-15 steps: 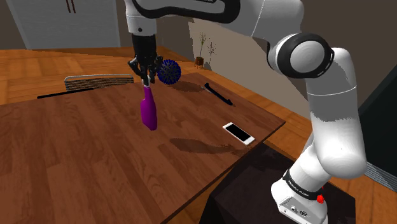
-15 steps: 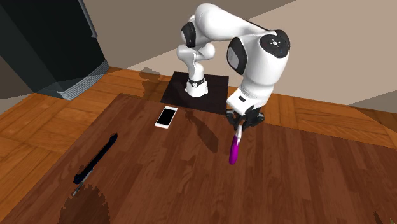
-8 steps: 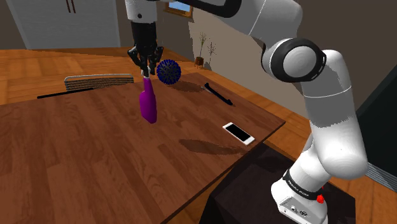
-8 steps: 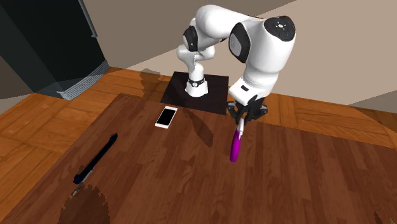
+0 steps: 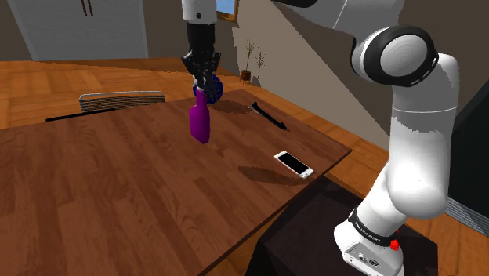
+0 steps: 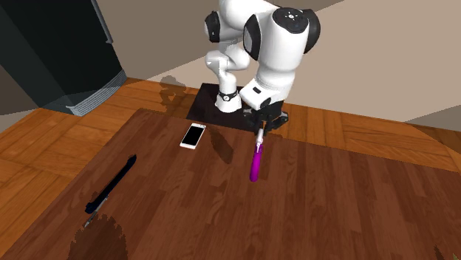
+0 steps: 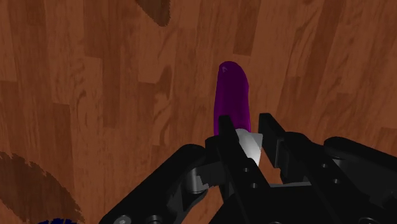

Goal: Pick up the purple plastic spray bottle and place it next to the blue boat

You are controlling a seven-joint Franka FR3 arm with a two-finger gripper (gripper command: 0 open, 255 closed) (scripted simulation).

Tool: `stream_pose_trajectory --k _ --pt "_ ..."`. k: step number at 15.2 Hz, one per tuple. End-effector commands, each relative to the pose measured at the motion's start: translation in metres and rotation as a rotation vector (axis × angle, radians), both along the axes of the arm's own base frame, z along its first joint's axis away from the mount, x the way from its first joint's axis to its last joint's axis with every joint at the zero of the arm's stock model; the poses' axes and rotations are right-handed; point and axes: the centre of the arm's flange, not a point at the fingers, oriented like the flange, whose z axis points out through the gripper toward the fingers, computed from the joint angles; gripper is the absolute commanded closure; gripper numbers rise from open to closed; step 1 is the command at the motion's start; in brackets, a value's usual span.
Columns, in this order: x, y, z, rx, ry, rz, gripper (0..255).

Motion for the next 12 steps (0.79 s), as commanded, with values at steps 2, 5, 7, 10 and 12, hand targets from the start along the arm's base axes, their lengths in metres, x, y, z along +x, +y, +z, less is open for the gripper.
stream_pose_trajectory --k 2,5,7,10,12 --pt "-0.01 -0.038 0.001 0.0 0.0 0.0 255" --pt "-0.019 -0.076 0.001 0.0 0.0 0.0 255" --pt "-0.026 -0.102 0.001 0.0 0.0 0.0 255" --pt "-0.035 -0.14 0.001 0.0 0.0 0.0 255" --pt "-0.041 -0.166 0.001 0.0 0.0 0.0 255"
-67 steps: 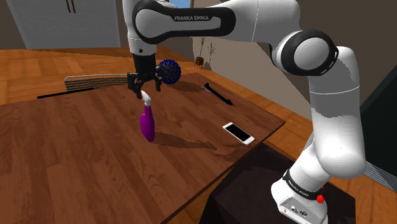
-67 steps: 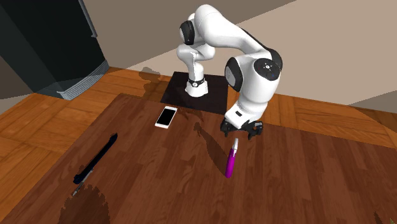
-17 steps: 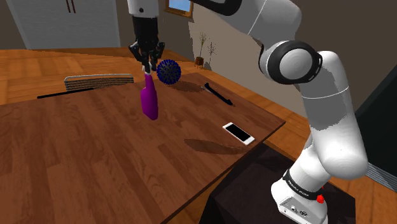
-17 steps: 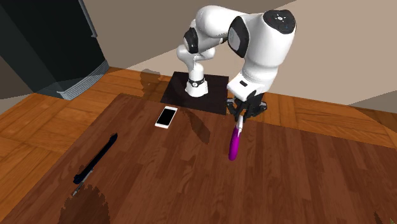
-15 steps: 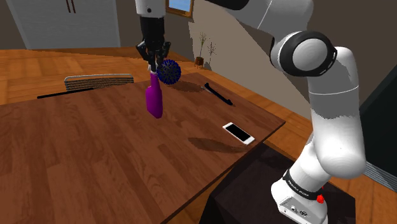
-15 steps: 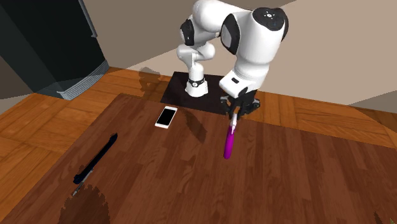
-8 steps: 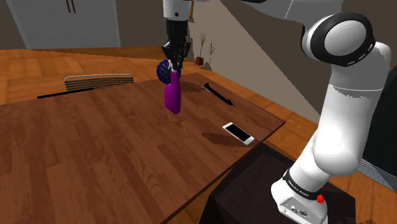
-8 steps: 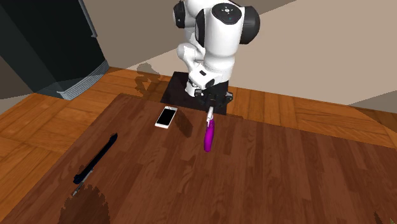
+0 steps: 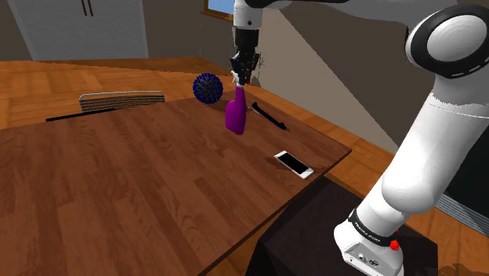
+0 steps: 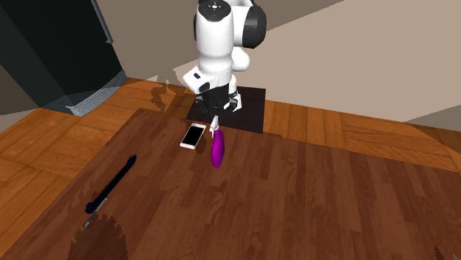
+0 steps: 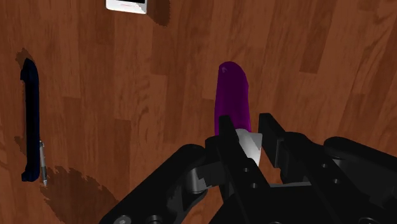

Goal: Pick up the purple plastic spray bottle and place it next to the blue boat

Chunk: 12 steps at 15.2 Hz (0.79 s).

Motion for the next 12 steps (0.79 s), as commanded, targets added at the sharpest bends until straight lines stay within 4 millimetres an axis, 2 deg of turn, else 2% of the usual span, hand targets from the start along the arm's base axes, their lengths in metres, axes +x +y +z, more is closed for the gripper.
stream_pose_trajectory --k 1,12 --pt "-0.007 -0.025 0.001 0.0 0.0 0.001 255" --pt "-0.042 -0.166 0.001 0.0 0.0 0.001 255"
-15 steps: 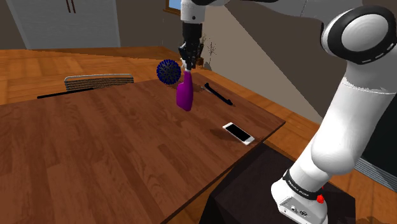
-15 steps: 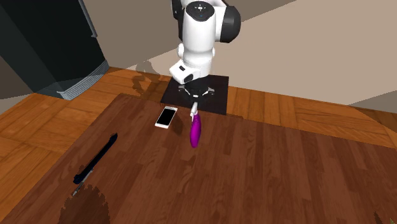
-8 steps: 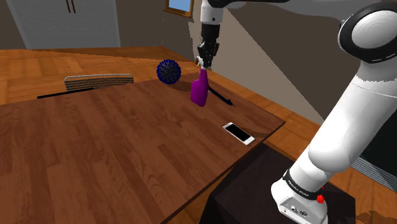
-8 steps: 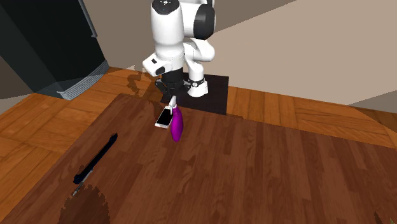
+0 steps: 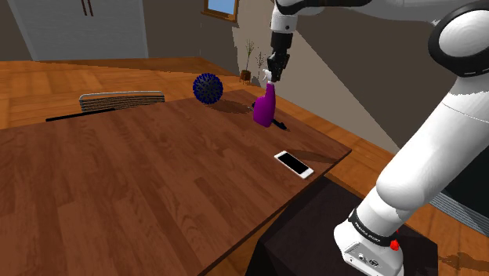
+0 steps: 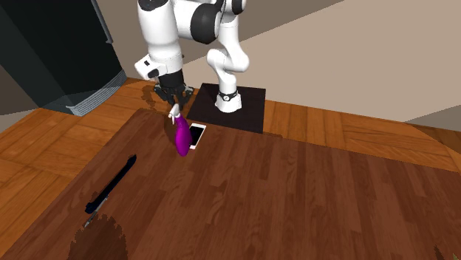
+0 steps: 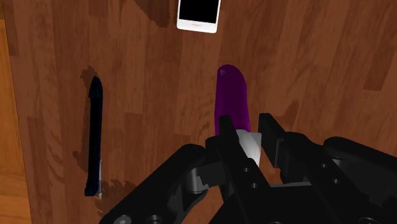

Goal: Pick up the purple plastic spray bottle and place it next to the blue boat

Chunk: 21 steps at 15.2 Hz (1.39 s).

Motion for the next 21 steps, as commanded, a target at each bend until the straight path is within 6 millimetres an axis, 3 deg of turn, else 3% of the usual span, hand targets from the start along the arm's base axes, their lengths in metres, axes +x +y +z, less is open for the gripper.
stream_pose_trajectory --k 1,19,21 --pt "-0.007 -0.027 0.0 0.0 0.0 0.002 255" --pt "-0.064 -0.258 0.0 0.0 0.0 0.002 255" --pt "-0.065 -0.262 -0.005 0.0 0.0 0.002 255"
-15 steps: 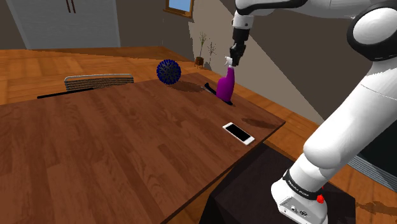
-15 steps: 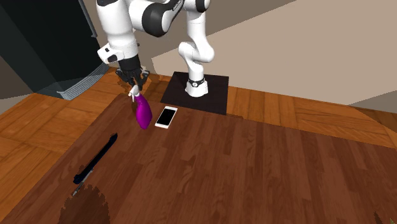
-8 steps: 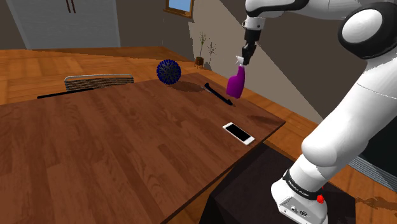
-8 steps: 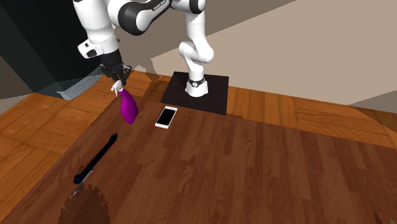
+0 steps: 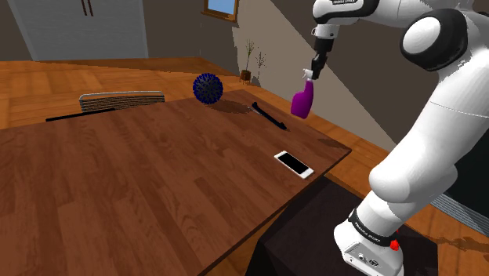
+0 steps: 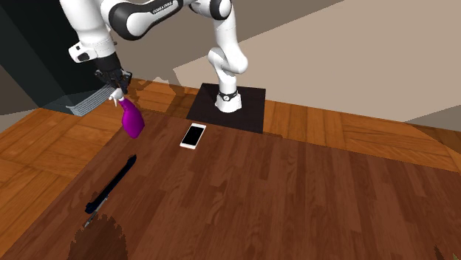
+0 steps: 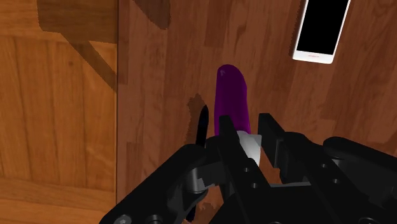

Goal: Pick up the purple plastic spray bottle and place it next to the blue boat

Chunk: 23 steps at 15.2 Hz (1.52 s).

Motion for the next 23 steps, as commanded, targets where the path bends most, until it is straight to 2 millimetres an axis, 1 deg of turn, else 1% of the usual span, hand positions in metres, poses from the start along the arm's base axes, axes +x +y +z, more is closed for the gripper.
stream_pose_trajectory --k 1,23 --pt "-0.003 -0.004 -0.008 0.0 0.0 0.001 255" --pt "-0.003 -0.004 -0.124 0.0 0.0 0.001 255"
